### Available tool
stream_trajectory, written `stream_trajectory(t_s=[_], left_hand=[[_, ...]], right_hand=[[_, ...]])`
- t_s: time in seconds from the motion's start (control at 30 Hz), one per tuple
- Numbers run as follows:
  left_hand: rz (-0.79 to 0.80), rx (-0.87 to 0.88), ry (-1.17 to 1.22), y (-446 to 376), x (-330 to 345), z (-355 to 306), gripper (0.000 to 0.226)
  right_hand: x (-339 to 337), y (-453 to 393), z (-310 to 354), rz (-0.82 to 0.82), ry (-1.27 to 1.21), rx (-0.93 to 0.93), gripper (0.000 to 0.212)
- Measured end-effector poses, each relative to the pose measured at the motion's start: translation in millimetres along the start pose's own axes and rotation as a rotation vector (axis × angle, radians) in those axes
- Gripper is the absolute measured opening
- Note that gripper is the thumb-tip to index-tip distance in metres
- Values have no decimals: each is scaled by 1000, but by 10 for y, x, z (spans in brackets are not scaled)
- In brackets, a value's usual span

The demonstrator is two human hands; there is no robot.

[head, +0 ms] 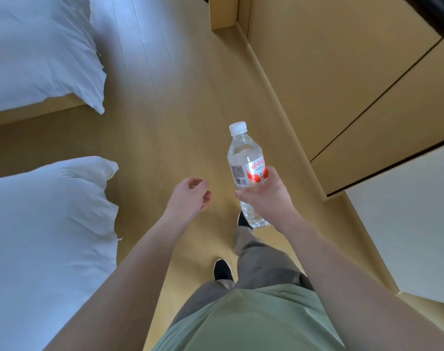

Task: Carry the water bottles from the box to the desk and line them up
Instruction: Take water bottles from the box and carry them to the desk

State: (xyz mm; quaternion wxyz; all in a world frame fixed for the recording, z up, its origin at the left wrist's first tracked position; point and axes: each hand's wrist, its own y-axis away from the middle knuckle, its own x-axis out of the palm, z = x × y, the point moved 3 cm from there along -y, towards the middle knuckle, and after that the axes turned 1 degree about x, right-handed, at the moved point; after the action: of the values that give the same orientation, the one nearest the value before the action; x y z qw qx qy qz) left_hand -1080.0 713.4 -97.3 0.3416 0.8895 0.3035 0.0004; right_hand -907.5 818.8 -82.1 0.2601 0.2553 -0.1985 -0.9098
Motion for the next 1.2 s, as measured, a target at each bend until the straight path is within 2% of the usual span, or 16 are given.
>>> stream_trajectory(t_s=[0.23,0.57,0.7,1.0,1.2], left_hand=[[-26,-16,-5,-885,-143,-491,14],[-93,-3,1,-2242,-201,-1593,15],[-117,1,35,-2674,-315,-1936,15],[-121,-26,30,-3835,-886,-2513,15],[-72,-37,-21,-4749,-1430,-3019,15]], right_hand=[[23,-971,513,50,54,9,56],[-110,-2600,1472,99,114,-9,55],[-41,-3080,1826,114,122,-35,48],[561,-4140,2508,171,64,22,55],[1033,-4853,3180,129,70,33,53]])
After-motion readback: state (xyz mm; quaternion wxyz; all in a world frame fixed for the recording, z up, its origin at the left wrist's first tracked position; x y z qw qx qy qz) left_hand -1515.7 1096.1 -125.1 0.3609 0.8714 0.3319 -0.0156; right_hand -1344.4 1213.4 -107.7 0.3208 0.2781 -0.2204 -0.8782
